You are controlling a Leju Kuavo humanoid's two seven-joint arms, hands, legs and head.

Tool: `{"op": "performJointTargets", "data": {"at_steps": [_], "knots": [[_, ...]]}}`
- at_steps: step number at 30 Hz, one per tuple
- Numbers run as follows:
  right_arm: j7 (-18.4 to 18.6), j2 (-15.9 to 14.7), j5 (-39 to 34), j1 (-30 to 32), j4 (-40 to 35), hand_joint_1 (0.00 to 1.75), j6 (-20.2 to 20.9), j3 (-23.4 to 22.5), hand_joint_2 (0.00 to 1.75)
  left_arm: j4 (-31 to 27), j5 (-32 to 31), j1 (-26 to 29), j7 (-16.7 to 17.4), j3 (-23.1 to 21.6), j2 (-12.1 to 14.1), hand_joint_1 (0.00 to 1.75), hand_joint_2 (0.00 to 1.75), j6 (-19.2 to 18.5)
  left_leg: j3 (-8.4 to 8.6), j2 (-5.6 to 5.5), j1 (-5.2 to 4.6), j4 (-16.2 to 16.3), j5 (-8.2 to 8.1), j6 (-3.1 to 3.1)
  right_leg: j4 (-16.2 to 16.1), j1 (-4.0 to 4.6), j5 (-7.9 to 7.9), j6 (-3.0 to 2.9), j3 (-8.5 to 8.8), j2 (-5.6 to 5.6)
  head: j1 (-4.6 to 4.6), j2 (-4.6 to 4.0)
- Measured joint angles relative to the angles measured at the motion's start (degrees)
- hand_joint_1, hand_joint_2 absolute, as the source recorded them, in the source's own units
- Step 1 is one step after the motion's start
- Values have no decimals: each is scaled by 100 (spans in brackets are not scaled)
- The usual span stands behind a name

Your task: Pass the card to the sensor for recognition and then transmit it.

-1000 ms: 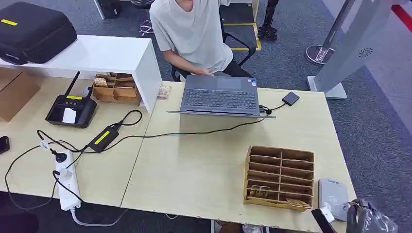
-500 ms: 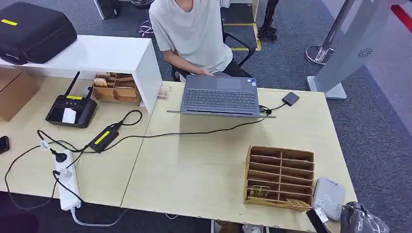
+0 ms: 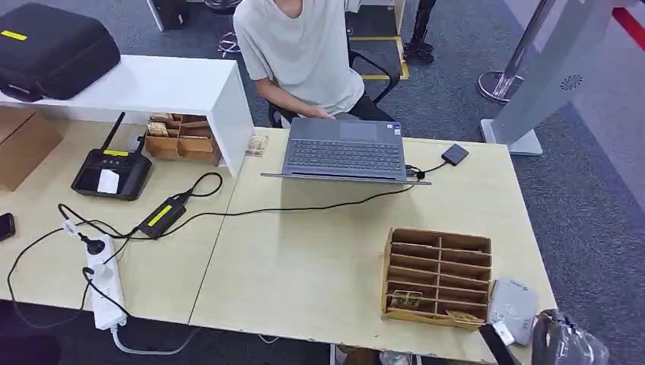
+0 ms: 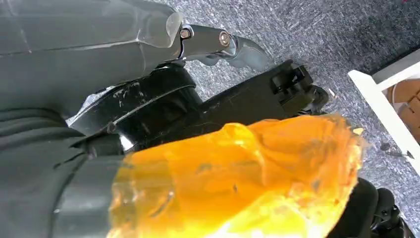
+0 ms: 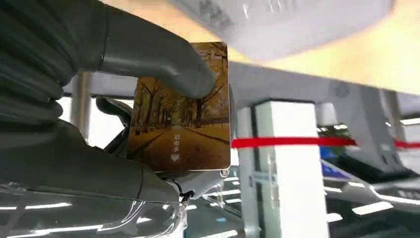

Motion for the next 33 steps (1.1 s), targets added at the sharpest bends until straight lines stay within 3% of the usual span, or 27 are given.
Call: {"op": "performJointTargets", "data": {"at_steps": [5, 11, 14, 25, 29, 33], "knots": [[-442, -4, -348, -132, -435, 175, 0, 2, 175, 0, -118, 4, -11, 0, 0, 0, 0, 2, -2, -1, 0, 0, 0, 0, 1, 1, 0, 0, 0, -1, 0, 0], [-447, -6, -359, -141, -458, 175, 0, 6, 175, 0, -129, 5, -15, 0, 0, 0, 0, 2, -2, -1, 0, 0, 0, 0, 2, 0, 0, 0, -1, -1, 0, 0], [-458, -98, -519, -352, -1150, 175, 7, 188, 175, 0, -219, 5, -52, 0, -2, 0, 0, 2, 0, -2, 0, 0, 1, 0, 1, 0, 0, 0, -1, -2, 0, 0], [-414, -120, -635, -390, -1400, 175, 9, 269, 175, 0, -247, 8, -52, 0, -2, 0, 0, 0, -3, -2, 1, 0, 0, 0, 2, 1, 0, 0, 0, -2, 0, 0], [229, -330, -571, -430, -1625, 175, 9, 717, 175, 0, -326, 8, -50, 0, -2, 0, 0, -2, -3, -1, 0, 0, 1, 0, 2, 0, 0, 0, 0, -1, 0, 0], [1139, -682, -151, -506, -1762, 175, 11, 1518, 175, 0, -427, 9, -39, 0, -2, 0, 0, -11, -2, -1, 0, 0, 1, 0, 2, 0, 1, -1, 0, -1, 0, 0]]}}
